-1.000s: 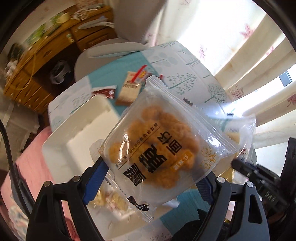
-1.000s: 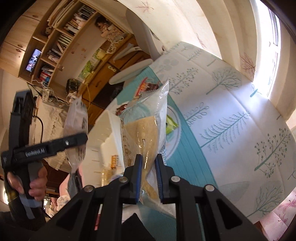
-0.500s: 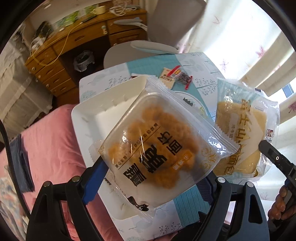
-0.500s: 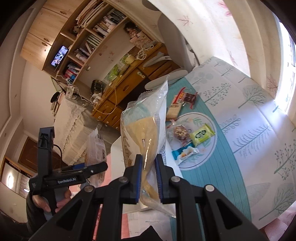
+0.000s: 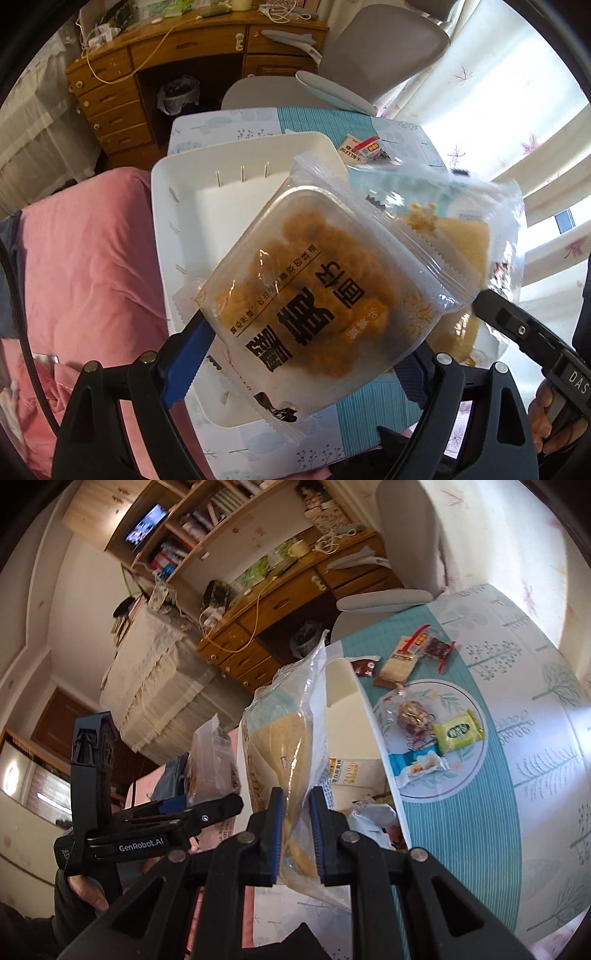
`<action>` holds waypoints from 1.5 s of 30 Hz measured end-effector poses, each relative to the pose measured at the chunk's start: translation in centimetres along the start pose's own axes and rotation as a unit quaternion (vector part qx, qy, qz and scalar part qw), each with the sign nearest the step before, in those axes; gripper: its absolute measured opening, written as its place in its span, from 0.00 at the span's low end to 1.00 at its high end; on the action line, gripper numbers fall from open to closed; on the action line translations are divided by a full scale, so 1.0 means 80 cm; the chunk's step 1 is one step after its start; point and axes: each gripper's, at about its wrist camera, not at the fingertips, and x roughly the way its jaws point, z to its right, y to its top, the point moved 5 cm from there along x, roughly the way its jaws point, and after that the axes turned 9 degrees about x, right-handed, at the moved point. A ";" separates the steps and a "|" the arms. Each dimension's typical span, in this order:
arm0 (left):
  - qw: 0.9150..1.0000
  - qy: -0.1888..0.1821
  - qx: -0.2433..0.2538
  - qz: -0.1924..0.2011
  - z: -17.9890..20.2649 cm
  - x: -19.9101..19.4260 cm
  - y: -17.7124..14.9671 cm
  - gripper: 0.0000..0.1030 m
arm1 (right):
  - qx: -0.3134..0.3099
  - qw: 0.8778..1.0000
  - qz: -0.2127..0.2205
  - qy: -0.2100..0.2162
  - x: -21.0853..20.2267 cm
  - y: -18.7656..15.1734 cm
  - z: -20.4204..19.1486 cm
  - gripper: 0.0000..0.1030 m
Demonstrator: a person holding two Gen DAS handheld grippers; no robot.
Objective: Organize snacks
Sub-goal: 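Carry both bags over the white tray and open both tools to release them, then withdraw both tools from the tray toward the remaining snacks on the plate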
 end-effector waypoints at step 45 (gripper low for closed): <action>0.974 0.062 -0.211 0.049 0.116 0.006 -0.026 0.98 | -0.122 0.986 -0.115 0.020 -0.014 0.056 0.092 0.77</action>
